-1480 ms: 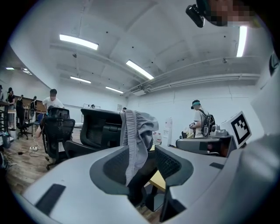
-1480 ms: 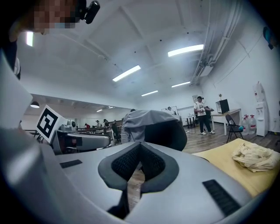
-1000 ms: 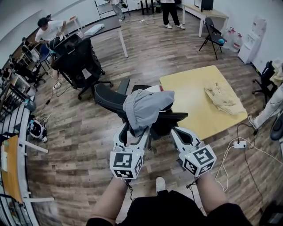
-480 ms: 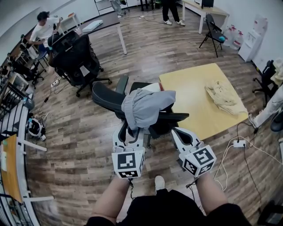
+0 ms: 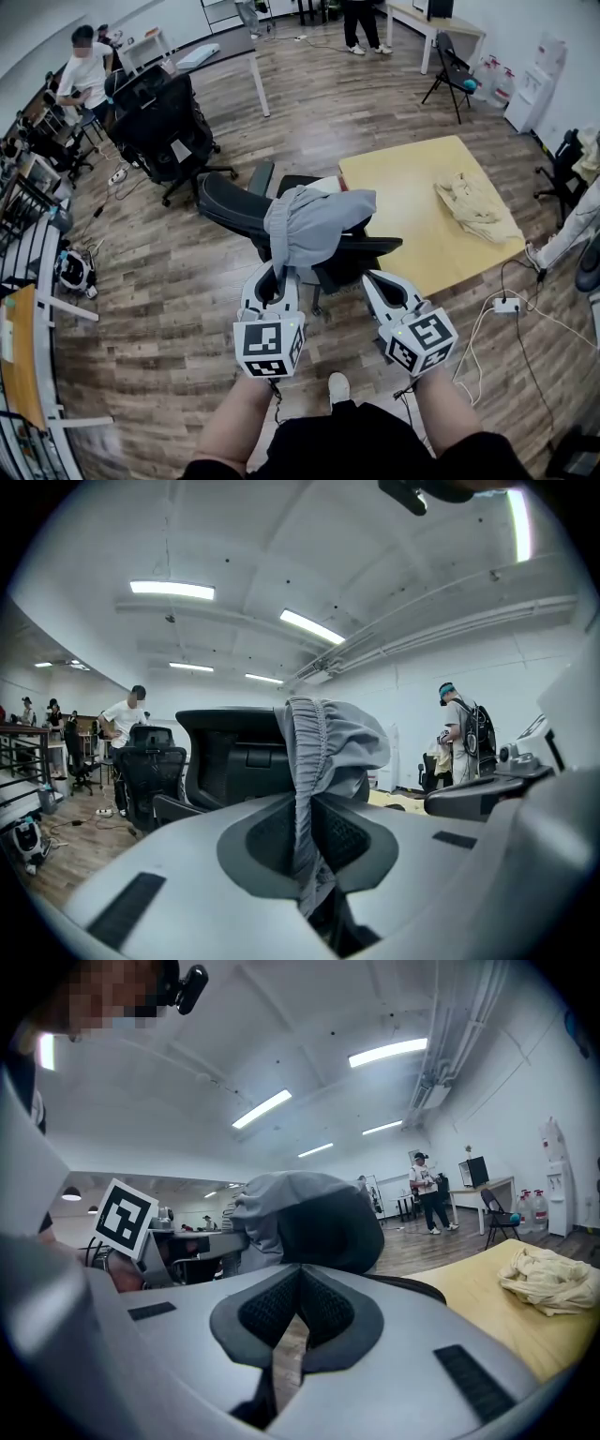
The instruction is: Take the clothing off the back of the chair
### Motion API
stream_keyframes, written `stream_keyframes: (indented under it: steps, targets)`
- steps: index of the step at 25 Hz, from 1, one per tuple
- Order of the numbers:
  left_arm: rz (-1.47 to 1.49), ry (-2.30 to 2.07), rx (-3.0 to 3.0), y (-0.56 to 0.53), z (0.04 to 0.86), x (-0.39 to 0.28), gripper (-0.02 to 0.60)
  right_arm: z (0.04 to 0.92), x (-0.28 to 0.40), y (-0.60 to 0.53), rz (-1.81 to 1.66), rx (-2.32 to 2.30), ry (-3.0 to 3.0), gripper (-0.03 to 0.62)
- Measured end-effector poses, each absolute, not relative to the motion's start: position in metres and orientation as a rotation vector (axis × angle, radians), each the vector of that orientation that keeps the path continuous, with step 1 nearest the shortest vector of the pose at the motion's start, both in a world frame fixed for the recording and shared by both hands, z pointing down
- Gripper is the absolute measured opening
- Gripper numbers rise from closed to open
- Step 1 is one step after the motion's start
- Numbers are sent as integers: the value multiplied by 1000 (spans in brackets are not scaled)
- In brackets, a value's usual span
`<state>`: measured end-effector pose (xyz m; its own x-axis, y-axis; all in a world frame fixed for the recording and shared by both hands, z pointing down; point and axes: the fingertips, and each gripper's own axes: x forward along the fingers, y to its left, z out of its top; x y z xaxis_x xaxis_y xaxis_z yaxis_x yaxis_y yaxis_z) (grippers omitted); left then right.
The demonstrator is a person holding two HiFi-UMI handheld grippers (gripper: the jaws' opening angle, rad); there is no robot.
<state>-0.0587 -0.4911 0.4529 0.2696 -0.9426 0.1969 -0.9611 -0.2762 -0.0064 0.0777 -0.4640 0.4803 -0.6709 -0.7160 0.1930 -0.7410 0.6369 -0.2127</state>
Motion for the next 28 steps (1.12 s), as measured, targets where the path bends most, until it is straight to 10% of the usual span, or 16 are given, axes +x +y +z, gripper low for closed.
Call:
stream_keyframes:
  steps: [28]
  targets:
    - [134, -1793, 2504, -331, 392, -135, 40, 428, -17, -331, 329, 1181, -2820, 12]
